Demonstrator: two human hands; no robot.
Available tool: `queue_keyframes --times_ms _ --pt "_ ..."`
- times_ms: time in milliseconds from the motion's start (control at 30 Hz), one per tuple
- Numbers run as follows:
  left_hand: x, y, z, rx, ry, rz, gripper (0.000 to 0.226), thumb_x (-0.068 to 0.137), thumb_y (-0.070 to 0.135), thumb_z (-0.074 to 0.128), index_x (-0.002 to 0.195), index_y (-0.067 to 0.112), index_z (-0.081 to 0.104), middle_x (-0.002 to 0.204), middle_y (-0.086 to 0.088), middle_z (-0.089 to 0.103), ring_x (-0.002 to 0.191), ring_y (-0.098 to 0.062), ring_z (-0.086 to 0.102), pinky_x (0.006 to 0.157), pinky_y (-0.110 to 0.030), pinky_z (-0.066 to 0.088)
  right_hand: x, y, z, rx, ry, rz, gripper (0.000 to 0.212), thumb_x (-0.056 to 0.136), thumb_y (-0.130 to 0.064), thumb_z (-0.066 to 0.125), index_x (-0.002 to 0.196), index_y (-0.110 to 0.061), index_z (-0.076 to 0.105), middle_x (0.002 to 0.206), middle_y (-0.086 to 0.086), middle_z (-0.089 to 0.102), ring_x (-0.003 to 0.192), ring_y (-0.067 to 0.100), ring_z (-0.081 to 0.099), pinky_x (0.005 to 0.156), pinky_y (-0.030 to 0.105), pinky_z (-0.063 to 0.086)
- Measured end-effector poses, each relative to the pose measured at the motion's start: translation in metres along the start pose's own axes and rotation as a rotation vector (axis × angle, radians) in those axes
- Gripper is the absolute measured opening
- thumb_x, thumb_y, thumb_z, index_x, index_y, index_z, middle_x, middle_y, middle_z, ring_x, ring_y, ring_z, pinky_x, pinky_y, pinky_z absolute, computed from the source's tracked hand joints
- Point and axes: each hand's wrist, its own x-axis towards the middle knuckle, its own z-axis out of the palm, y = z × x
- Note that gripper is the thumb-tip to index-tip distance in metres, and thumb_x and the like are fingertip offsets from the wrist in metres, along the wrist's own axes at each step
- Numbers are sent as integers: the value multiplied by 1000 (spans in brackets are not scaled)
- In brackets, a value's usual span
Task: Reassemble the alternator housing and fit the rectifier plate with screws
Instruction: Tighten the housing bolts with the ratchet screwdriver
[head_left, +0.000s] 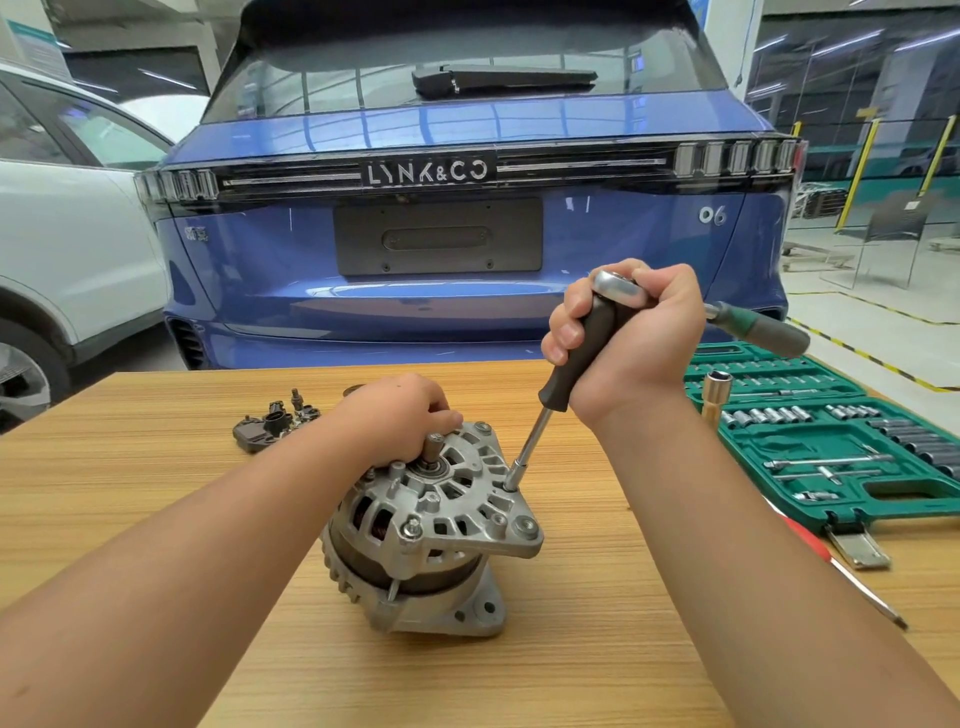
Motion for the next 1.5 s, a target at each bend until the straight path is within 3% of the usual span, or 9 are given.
queue_keyframes --times_ms 133,333,467,600,767,967,1067,1267,1500 --pt "0 0 0 -10 -4 12 24 105 48 49 105 27 60 88 3 67 69 -11 59 51 -26 41 4 -1 -7 33 -80 38 22 75 -27 40 63 -17 55 58 7 51 44 21 41 47 24 34" --pt "0 1 -1 -27 -8 26 28 105 47 50 114 24 64 94 3 68 74 -12 61 55 -26 44 10 5 -10 -58 -215 -84 29 94 -20 33 107 -15 59 85 10 68 59 24 56 54 30 46" --pt "-6 -2 -2 -182 117 98 27 103 51 50 107 30 66 94 12 68 80 -4 61 61 -24 46 6 2 -9 -388 -185 -367 26 92 -12 39 92 -19 65 101 3 72 79 23 64 57 34 52" --pt "-15 2 -10 -537 142 183 28 89 66 59 100 42 70 97 24 72 94 6 65 77 -23 49 0 -1 -4 -767 -174 -615 22 96 -5 43 93 -18 60 81 0 63 69 23 63 58 43 53" --pt "-15 30 -12 -453 -171 354 42 78 71 62 109 44 70 104 26 73 96 5 68 92 -33 54 -1 -6 2 -1430 -188 -626 17 95 -18 48 109 -22 38 95 -6 45 78 -3 47 64 12 34" --pt "-10 32 -5 -313 -234 390 32 96 63 54 86 42 76 68 21 64 57 3 53 64 -29 43 -5 -15 17 -1219 -401 -314 37 86 -26 49 121 -13 55 99 -5 52 84 6 52 80 24 45" --pt "-11 30 -6 -375 -242 401 30 97 59 57 84 42 77 69 24 66 58 6 55 64 -26 41 -1 -18 25 -835 -340 80 46 93 -13 60 134 8 56 69 1 49 57 11 45 48 17 45" --pt "-11 31 -5 -364 -230 379 30 95 60 58 83 41 78 84 17 73 76 -5 64 77 -34 52 -11 -19 -2 -937 -564 -220 34 101 -31 33 122 -30 60 120 13 51 91 20 57 83 39 54" --pt "-13 34 -6 -337 -255 387 30 96 59 57 85 42 78 81 26 72 68 9 60 68 -26 41 -4 -19 0 -1009 -337 -414 17 94 -42 61 100 -30 72 67 -7 64 64 11 63 62 26 51"
